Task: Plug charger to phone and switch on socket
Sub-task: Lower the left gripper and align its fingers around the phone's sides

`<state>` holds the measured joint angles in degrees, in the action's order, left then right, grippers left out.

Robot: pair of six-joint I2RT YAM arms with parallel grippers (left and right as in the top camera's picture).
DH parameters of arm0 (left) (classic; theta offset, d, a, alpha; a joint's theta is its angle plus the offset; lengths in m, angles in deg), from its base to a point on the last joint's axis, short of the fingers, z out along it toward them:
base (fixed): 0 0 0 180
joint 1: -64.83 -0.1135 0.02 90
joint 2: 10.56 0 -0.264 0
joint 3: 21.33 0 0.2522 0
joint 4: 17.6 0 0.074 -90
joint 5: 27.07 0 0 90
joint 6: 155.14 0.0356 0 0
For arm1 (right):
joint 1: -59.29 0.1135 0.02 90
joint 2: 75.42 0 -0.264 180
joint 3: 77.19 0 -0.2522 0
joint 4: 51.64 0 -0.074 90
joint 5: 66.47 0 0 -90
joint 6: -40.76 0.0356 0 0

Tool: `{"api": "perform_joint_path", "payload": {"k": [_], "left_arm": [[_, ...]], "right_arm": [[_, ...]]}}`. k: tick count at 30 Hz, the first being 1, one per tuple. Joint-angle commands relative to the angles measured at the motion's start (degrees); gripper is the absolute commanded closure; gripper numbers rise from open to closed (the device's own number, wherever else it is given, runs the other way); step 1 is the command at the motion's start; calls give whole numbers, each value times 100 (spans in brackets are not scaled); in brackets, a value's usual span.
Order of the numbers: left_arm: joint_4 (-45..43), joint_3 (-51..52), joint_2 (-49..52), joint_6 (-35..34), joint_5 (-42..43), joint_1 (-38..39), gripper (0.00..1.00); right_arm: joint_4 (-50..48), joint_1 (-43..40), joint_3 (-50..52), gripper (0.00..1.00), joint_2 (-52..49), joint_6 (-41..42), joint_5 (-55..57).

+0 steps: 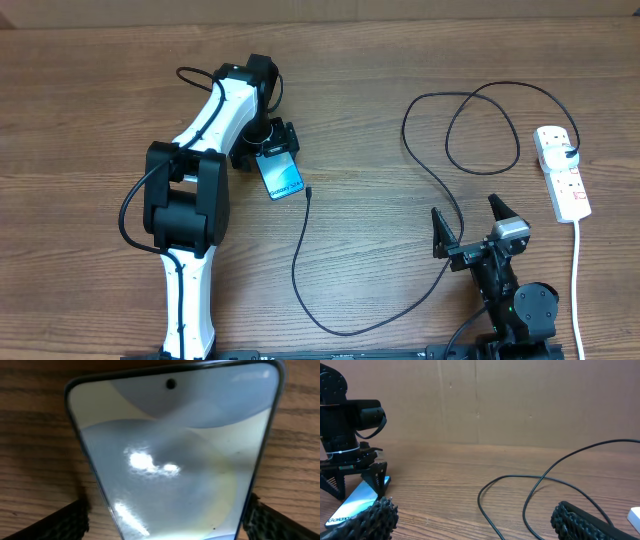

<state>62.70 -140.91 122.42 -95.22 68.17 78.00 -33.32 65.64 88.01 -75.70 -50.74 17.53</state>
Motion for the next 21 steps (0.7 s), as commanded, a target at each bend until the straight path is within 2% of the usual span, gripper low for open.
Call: {"api": "perform_joint_path", "payload": {"k": [1, 8, 11, 12, 16, 21], "left_arm": [[-4, 153, 74, -9, -221, 87, 11], [46, 162, 74, 28, -417, 162, 13], [17, 162, 74, 28, -433, 162, 1], [-9, 162, 74, 28, -433, 162, 0], [-98, 162, 74, 17, -417, 164, 0], [-52, 166, 74, -321, -413, 195, 1]], "right_arm": [[-17, -37, 59, 0, 11, -7, -11], [-17, -37, 59, 0, 11, -7, -11], [-17, -37, 59, 0, 11, -7, -11], [-17, -37, 59, 0, 11, -7, -11], [-17, -37, 59, 0, 11, -7, -11], [-17, -37, 59, 0, 11, -7, -11]]}}
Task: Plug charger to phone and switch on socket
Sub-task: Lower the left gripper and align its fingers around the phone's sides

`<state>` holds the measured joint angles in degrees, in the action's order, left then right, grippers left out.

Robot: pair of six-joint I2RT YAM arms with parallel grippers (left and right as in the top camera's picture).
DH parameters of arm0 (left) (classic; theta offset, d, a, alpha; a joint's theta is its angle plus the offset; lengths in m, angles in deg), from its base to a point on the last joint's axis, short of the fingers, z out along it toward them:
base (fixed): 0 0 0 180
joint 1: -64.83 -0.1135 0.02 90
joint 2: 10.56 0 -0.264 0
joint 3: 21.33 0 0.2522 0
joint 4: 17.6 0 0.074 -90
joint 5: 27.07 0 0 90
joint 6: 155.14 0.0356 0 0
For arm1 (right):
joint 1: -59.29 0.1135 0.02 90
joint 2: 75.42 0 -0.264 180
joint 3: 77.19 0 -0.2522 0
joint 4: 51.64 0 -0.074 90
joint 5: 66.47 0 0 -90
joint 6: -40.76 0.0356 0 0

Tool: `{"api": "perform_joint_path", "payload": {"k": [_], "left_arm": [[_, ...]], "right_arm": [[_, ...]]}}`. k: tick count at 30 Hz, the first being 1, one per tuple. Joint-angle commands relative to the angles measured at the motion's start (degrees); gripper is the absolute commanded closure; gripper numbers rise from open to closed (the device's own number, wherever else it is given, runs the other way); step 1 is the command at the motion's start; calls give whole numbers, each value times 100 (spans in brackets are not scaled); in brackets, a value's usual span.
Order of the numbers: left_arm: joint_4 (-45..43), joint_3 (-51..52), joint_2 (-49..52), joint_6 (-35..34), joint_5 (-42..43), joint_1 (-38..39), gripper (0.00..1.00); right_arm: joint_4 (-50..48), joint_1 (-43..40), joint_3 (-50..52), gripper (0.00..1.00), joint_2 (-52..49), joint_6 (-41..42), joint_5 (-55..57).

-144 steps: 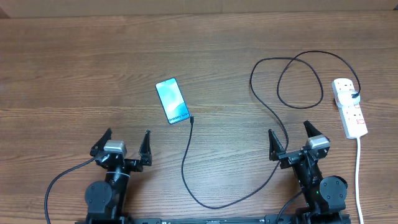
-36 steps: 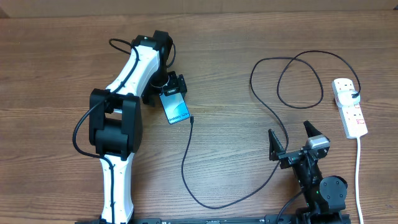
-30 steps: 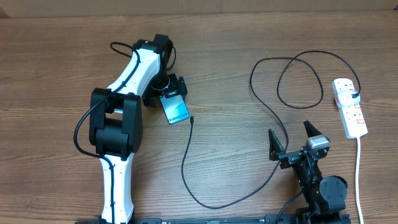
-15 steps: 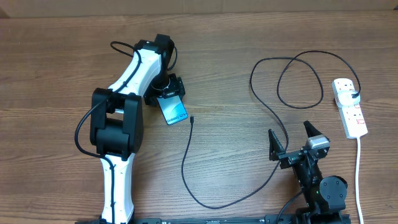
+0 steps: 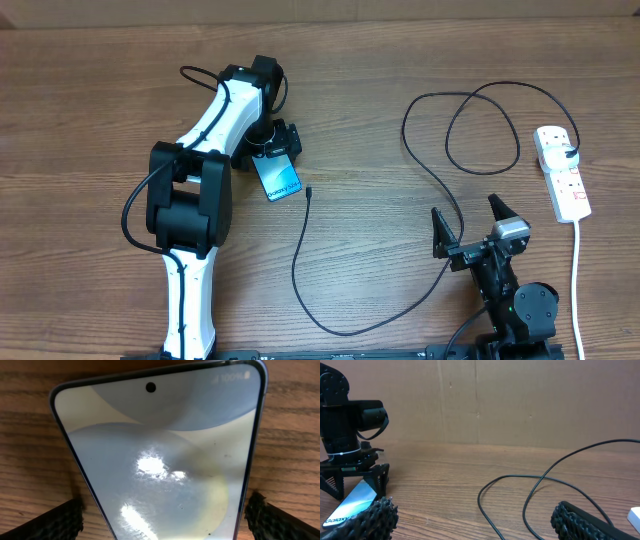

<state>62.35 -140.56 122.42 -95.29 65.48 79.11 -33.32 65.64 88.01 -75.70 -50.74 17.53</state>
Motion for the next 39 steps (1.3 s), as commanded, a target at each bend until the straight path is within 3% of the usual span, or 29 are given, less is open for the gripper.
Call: {"api": "perform_joint_path", "payload": {"k": [1, 12, 16, 21, 28, 39], "left_arm": [[-20, 131, 74, -380, -144, 87, 1], [-66, 133, 74, -597, -146, 92, 15], [-72, 133, 74, -614, -146, 92, 25], [-70, 133, 74, -713, -149, 90, 22], [-177, 133, 74, -883, -149, 92, 0], [-133, 144, 74, -861, -149, 120, 0]], "right_arm": [[-17, -37, 59, 0, 11, -7, -11], [-17, -37, 59, 0, 11, -7, -11], [-17, -37, 59, 0, 11, -7, -11], [-17, -37, 59, 0, 11, -7, -11], [-17, -37, 59, 0, 11, -7, -11], [-17, -37, 59, 0, 11, -7, -11]]}}
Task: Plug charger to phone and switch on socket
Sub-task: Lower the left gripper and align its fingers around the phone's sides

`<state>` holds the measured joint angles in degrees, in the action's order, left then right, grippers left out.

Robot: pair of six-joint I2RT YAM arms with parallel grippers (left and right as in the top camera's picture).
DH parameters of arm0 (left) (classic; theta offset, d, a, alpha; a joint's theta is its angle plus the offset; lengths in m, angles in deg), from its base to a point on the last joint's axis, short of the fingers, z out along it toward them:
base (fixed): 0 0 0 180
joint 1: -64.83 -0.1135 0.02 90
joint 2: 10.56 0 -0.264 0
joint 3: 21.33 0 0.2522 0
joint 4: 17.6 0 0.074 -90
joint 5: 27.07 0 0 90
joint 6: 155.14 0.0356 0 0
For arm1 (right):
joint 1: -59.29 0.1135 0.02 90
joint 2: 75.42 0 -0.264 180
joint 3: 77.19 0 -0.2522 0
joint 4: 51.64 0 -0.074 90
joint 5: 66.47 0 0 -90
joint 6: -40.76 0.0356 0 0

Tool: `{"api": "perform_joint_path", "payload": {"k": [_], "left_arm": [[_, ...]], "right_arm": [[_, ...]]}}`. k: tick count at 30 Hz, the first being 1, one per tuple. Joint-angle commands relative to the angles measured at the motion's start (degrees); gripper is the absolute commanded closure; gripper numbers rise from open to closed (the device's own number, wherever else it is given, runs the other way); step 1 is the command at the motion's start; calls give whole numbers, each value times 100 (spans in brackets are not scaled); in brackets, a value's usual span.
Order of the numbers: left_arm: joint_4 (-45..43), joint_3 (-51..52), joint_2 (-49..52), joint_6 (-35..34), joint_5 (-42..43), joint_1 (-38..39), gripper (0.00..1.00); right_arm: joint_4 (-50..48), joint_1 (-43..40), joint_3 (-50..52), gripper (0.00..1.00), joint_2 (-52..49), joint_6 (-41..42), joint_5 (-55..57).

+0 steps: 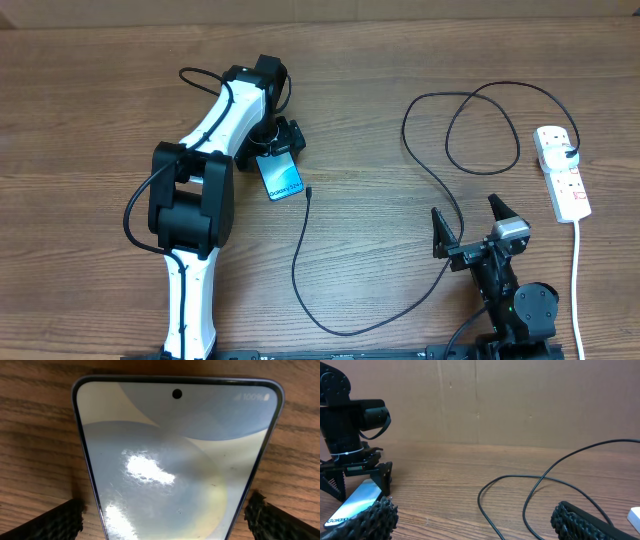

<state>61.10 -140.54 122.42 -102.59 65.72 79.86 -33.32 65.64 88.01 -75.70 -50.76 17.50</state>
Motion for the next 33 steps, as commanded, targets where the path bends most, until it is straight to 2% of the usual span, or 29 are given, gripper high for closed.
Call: {"api": "perform_joint_path", "payload": {"k": [1, 6, 12, 14, 24, 33], "left_arm": [[-2, 149, 74, -131, -170, 48, 0], [20, 149, 74, -133, -170, 94, 0], [42, 149, 74, -131, -173, 153, 5], [61, 149, 74, -133, -173, 157, 0], [262, 149, 74, -131, -173, 195, 0], [400, 160, 74, -131, -175, 229, 7]], "right_arm": [[-17, -37, 59, 0, 11, -4, -9], [-17, -37, 59, 0, 11, -4, -9], [-17, -37, 59, 0, 11, -4, -9], [-17, -37, 59, 0, 11, -4, -9], [-17, -37, 59, 0, 11, -4, -9], [-17, -37, 59, 0, 11, -4, -9]]}}
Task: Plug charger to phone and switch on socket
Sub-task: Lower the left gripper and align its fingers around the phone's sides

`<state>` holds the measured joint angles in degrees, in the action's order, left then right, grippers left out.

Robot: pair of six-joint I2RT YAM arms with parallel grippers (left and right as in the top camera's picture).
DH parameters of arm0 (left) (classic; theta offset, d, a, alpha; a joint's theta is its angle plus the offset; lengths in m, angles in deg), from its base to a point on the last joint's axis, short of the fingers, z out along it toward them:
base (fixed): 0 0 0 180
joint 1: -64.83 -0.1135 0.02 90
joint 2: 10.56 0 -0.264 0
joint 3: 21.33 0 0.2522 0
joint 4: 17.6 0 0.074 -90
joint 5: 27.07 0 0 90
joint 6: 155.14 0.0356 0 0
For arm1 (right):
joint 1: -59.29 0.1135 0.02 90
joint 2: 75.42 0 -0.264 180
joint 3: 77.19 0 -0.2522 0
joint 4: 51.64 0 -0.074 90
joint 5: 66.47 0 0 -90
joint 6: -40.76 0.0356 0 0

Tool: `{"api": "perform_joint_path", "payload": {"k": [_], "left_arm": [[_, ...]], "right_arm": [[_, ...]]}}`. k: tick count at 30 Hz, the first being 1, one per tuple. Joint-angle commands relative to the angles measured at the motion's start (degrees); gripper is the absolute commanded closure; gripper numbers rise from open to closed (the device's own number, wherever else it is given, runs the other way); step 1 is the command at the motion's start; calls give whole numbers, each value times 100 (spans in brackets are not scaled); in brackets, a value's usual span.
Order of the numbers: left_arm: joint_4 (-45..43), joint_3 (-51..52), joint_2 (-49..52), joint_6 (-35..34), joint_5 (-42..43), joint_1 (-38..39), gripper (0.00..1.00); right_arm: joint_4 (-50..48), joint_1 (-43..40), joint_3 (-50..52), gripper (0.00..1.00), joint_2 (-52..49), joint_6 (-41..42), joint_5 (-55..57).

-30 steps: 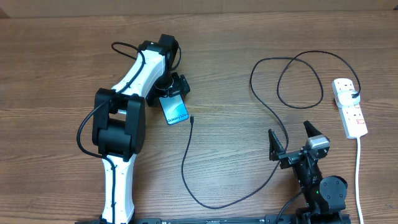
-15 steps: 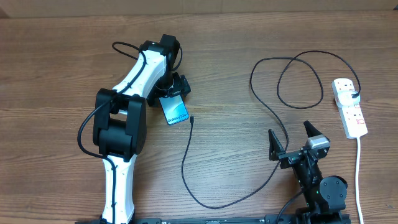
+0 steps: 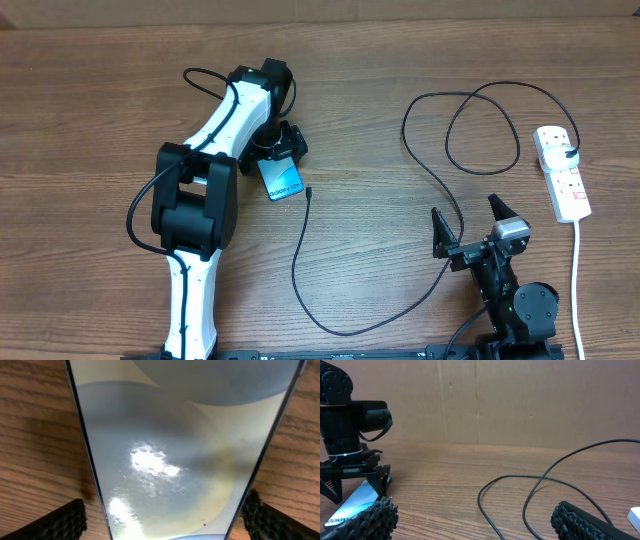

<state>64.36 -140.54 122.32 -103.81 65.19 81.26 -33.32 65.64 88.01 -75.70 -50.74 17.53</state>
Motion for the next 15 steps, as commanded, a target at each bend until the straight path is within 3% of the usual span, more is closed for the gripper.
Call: {"api": "perform_joint_path", "payload": {"k": [1, 15], "left_arm": [[74, 160, 85, -9, -122, 90, 8], [4, 160, 85, -11, -584, 85, 8]], "right_arm": [[-17, -37, 59, 0, 11, -7, -11], [-17, -37, 59, 0, 11, -7, -11]]}}
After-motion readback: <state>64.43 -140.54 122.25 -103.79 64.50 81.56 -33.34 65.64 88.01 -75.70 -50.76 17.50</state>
